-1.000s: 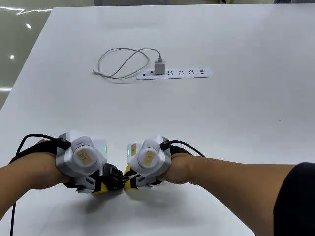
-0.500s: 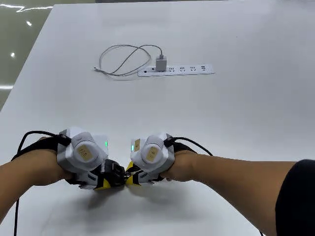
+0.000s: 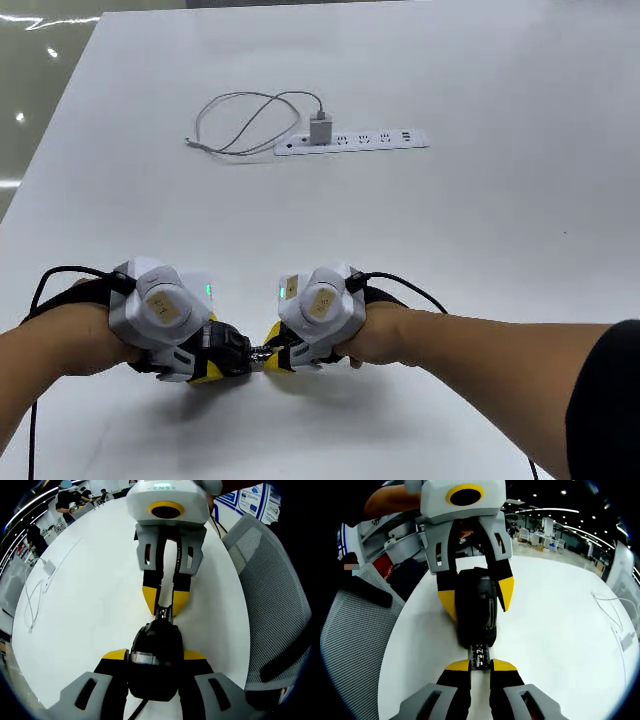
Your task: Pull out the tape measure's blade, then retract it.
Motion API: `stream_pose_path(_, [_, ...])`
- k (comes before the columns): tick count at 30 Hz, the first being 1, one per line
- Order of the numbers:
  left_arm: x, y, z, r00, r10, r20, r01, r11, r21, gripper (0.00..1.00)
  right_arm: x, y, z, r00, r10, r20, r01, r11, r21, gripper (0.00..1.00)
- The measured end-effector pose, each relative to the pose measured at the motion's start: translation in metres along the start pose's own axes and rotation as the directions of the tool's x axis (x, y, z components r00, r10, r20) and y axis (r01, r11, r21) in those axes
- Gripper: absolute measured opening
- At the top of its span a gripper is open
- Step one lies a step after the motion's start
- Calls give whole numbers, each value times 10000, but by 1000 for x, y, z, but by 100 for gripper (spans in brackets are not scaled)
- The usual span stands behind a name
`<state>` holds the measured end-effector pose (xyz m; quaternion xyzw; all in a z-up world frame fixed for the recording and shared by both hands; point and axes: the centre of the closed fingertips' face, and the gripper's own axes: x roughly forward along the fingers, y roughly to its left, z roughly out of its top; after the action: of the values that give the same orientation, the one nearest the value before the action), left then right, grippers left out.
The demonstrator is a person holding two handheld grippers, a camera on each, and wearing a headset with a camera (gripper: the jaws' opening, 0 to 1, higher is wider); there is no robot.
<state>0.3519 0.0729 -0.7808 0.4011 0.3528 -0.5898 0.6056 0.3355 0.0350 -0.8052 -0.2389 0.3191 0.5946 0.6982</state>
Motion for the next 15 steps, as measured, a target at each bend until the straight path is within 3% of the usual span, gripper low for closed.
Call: stream_pose_path(15, [0, 0, 0, 10000, -45, 23, 45, 10000, 78, 33, -7, 0, -7, 9998, -53, -166, 51, 9999, -89, 9])
